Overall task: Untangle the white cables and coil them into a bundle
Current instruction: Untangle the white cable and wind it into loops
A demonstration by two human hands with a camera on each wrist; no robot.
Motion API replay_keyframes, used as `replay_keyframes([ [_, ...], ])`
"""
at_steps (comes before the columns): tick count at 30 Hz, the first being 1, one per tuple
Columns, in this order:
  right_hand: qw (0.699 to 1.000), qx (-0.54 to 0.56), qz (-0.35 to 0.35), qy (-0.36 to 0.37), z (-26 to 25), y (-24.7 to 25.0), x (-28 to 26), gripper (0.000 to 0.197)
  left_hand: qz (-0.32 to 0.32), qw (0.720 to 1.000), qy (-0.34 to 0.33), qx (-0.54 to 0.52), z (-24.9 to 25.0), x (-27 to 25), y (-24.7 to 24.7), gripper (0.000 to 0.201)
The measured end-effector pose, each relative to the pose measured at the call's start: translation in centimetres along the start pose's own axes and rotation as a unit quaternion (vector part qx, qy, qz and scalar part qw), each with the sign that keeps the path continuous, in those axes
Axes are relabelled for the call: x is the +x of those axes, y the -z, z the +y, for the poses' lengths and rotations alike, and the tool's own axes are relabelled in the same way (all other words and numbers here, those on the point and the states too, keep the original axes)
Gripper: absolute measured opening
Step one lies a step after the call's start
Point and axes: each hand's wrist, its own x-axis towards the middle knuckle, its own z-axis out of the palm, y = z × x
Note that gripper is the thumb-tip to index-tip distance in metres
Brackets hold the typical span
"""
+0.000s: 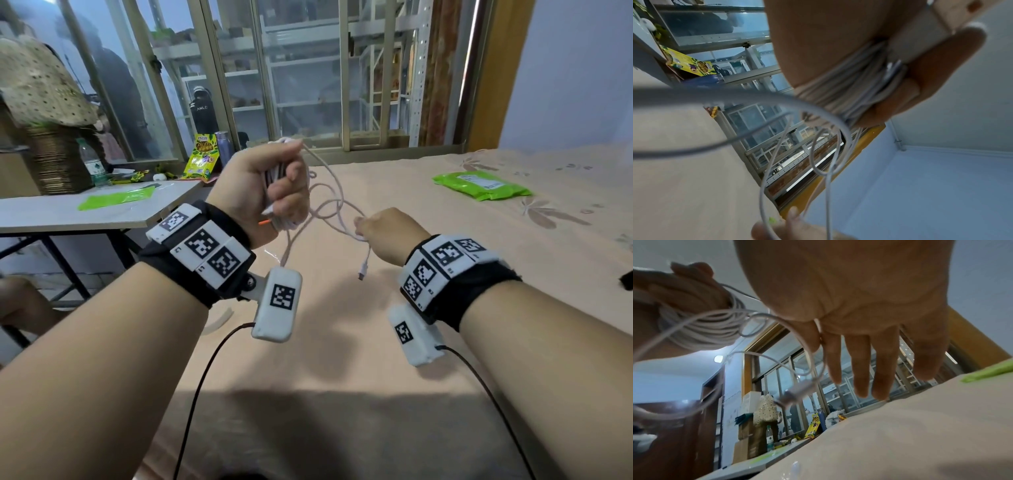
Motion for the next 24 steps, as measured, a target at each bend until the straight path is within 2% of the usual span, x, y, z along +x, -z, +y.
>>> replay_keyframes([
  [2,0.999,-0.011,-0.005,-0.046,0.0,0.2,0.0,0.032,0.011,1.0,-0.018,-0.008,0.3,-0.1,-0.2,0.03],
  [3,0.998,-0.044,-0.014,-0.046,0.1,0.3,-0.1,0.033,0.023,0.999,-0.029,-0.017,0.4,-0.2,-0.2,0.031],
  [8,0.979,-0.161,-0.078,-0.094,1.0,0.0,-0.6,0.029,0.148,0.981,-0.082,-0.095,1.5,-0.2,-0.2,0.032],
  [10,0.983,-0.072,-0.06,-0.157,1.2,-0.4,-0.6,0.021,0.16,0.98,-0.082,-0.082,1.5,-0.1,-0.3,0.032],
  [11,0.987,0.006,-0.043,-0.156,1.0,-0.4,-0.7,0.026,0.154,0.983,-0.077,-0.063,1.2,0.0,-0.5,0.031],
  [14,0.981,0.163,0.085,-0.058,-0.6,0.1,-0.6,0.049,0.14,0.989,-0.041,0.012,0.1,0.3,-0.8,0.029],
  [16,0.954,0.253,0.155,0.036,-2.5,0.6,-1.0,0.051,0.125,0.991,-0.017,0.036,-0.6,0.4,-0.9,0.03],
  [17,0.938,0.304,0.147,0.075,-3.4,0.8,-1.3,0.048,0.116,0.992,-0.007,0.04,-0.9,0.5,-0.9,0.032],
  [19,0.923,0.36,0.083,0.109,-4.8,0.8,-1.8,0.032,0.101,0.994,0.002,0.034,-1.1,0.5,-0.9,0.035],
  [21,0.929,0.345,0.053,0.118,-5.2,0.2,-1.8,0.021,0.093,0.995,0.007,0.024,-1.2,0.5,-0.9,0.035],
  [24,0.951,0.277,0.077,0.112,-4.1,-1.1,-0.7,0.028,0.101,0.995,0.007,0.018,-1.2,0.1,-0.8,0.036],
])
